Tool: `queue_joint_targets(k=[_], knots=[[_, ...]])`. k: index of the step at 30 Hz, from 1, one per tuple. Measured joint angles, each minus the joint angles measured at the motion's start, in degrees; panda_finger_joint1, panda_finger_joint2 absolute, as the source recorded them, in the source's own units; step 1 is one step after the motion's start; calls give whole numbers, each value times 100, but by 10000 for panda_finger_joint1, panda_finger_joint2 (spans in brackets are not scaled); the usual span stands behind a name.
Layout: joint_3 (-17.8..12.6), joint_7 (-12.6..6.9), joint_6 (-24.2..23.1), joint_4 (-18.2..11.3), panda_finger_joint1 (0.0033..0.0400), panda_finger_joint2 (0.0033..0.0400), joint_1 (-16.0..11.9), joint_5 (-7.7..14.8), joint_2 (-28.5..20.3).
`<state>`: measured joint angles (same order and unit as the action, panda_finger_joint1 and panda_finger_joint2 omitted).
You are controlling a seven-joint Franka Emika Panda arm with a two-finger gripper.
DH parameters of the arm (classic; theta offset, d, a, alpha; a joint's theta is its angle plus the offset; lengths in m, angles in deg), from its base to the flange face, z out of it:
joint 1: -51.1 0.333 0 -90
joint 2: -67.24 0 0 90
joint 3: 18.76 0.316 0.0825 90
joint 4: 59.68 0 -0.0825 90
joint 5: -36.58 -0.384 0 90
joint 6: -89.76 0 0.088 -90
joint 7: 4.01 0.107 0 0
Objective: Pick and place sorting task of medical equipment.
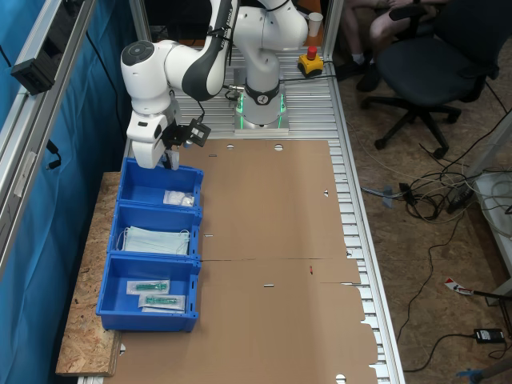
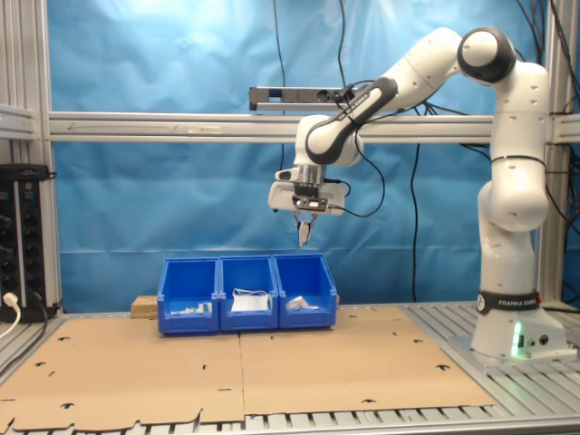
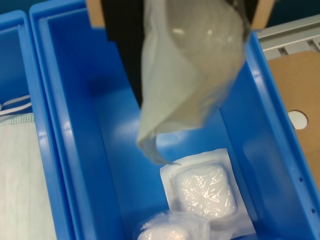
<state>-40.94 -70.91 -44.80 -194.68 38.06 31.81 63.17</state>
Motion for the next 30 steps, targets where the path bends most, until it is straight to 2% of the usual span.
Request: queue_joint_targets(k=[25, 26, 27, 28, 30], knots=[[-42, 45, 0, 0, 61, 61, 0, 0, 0], [-42, 52, 0, 0, 137, 137, 0, 0, 0], [-42, 60, 0, 0, 137, 137, 0, 0, 0], [-42, 65, 0, 0, 219, 219, 0, 0, 0], [-43, 81, 1, 0, 219, 219, 0, 0, 0]])
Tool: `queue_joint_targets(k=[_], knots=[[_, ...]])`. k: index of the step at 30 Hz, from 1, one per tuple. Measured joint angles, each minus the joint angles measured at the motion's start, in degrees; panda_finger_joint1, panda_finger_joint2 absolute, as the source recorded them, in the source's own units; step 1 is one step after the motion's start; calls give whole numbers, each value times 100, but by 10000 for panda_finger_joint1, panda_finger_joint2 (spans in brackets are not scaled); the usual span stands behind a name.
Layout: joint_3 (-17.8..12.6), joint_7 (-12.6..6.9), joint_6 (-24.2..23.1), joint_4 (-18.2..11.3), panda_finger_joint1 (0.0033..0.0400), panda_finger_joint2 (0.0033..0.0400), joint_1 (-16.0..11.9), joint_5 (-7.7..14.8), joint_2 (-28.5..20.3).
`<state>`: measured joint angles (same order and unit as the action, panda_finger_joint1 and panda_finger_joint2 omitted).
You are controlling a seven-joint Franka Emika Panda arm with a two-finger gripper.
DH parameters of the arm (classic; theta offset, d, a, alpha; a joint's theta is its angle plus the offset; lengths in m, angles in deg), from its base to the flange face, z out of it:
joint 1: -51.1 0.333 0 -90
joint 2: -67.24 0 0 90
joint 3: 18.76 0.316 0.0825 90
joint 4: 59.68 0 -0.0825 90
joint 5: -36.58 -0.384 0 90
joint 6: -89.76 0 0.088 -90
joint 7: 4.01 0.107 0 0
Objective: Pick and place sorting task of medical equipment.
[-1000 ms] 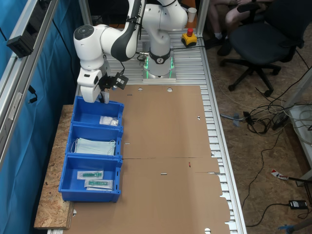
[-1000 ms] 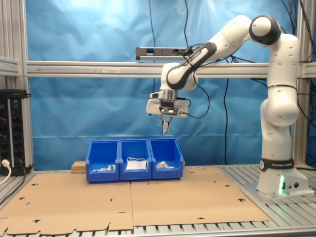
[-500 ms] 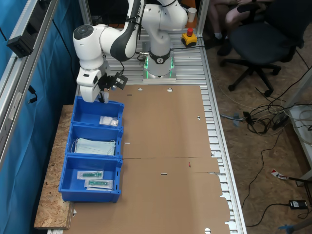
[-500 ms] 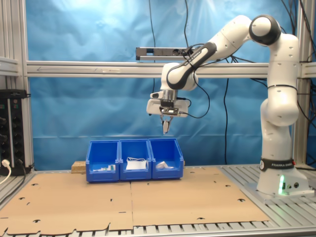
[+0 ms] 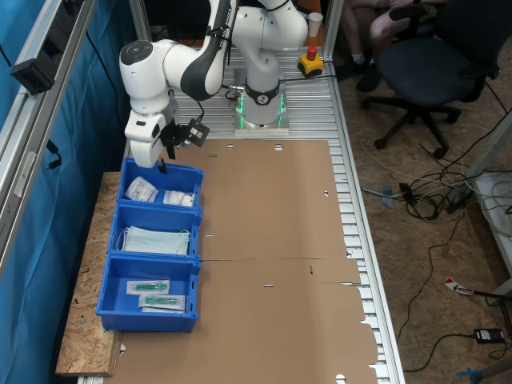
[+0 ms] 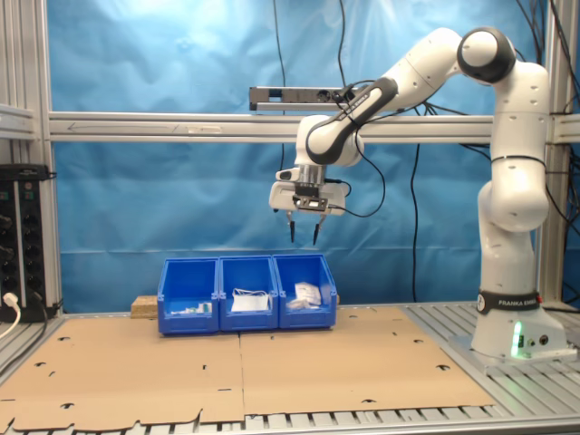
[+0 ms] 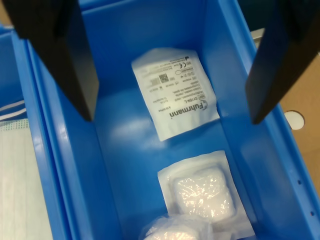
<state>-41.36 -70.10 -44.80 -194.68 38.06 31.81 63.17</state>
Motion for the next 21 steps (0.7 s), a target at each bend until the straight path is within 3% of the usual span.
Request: queue_joint_targets(k=[2, 3, 11, 12, 21], knots=[[0, 8, 0, 0, 219, 219, 0, 0, 0], [0, 10, 0, 0, 300, 300, 0, 0, 0], [-4, 15, 15, 0, 300, 300, 121, 0, -64], [-4, 15, 28, 0, 394, 394, 163, 0, -93], [203, 16, 455, -1, 398, 398, 661, 0, -587]])
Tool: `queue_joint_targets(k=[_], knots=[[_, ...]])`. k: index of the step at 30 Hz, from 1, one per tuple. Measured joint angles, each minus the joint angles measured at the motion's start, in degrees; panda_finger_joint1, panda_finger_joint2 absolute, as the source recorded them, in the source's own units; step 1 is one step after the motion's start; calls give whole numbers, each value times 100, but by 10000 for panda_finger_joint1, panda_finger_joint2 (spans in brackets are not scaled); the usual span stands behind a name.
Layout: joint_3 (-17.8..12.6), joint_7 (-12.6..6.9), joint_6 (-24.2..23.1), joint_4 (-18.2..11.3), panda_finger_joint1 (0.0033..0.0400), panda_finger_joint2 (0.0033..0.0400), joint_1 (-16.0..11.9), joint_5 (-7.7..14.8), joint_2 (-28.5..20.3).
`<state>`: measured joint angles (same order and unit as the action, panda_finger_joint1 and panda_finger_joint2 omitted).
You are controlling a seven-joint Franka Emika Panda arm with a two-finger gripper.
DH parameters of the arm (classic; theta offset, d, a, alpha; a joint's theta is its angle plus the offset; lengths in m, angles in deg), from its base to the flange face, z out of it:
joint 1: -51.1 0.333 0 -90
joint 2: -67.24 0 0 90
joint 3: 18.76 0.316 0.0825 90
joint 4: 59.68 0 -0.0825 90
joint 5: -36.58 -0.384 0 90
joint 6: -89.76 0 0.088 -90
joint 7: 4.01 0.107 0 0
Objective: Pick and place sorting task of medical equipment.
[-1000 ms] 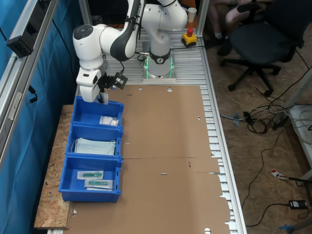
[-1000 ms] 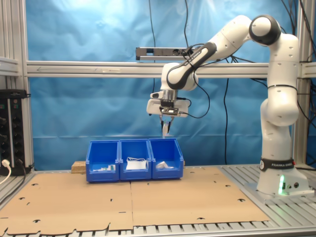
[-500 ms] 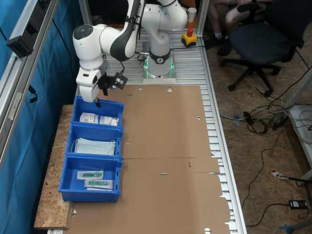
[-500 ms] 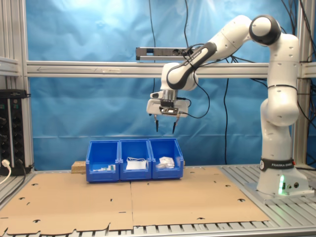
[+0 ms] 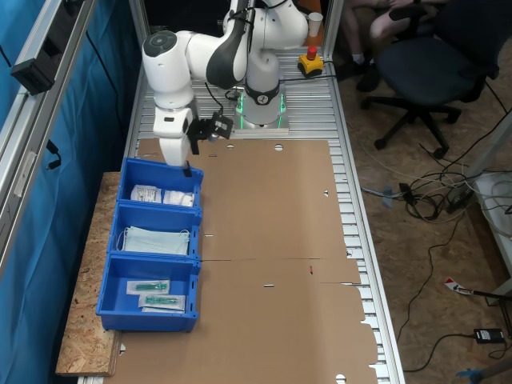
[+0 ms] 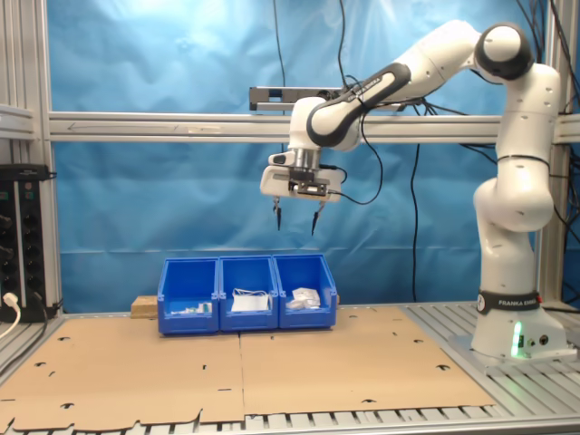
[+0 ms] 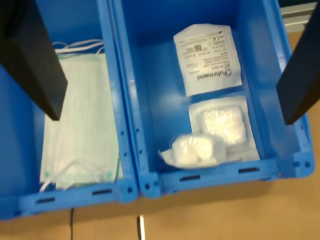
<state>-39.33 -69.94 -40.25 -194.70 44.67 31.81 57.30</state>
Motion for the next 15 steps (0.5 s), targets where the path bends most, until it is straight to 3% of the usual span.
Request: queue_joint_targets(k=[7, 8, 15], knots=[[279, 189, 476, 0, 399, 399, 553, 0, -498], [341, 300, 593, 0, 399, 399, 746, 0, -638], [613, 835, 919, -23, 400, 400, 1406, 0, -1116]])
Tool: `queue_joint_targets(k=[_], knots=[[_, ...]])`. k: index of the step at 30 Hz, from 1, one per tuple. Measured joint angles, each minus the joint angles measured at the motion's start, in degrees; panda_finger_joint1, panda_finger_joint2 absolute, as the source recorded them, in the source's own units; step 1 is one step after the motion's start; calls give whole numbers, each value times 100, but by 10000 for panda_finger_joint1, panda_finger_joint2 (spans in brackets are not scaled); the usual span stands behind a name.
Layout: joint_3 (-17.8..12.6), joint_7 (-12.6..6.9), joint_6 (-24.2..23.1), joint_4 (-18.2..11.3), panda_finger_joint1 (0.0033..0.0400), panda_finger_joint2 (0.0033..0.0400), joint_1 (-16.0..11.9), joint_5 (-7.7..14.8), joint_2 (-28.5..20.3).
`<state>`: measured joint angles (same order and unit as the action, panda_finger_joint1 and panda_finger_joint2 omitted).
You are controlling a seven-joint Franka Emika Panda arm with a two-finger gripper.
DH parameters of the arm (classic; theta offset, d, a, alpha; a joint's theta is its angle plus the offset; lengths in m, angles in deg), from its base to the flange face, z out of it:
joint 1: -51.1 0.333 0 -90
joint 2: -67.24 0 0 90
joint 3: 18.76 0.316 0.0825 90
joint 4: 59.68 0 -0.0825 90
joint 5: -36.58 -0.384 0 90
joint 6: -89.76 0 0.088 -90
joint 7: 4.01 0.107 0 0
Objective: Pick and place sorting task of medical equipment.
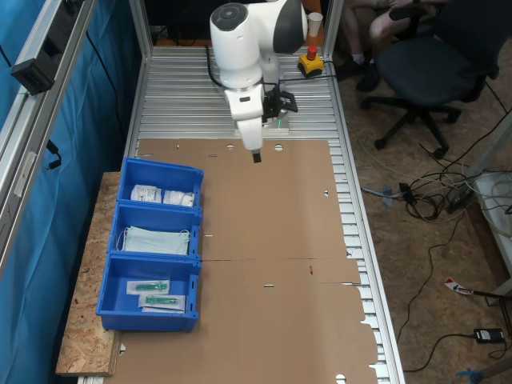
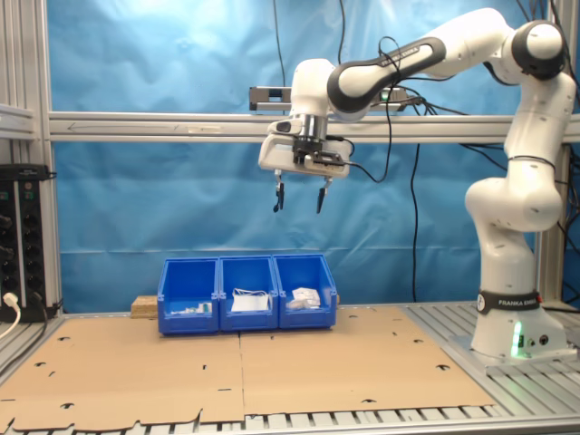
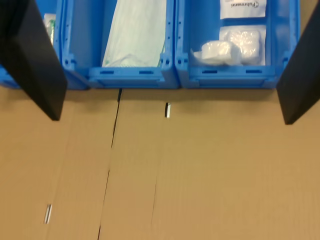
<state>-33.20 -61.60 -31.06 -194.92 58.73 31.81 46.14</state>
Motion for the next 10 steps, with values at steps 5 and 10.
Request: queue_joint_targets(k=[5, 10], knots=[[181, 338, 128, -53, 400, 400, 273, 0, -247], [396, 715, 256, -154, 400, 400, 485, 0, -520]])
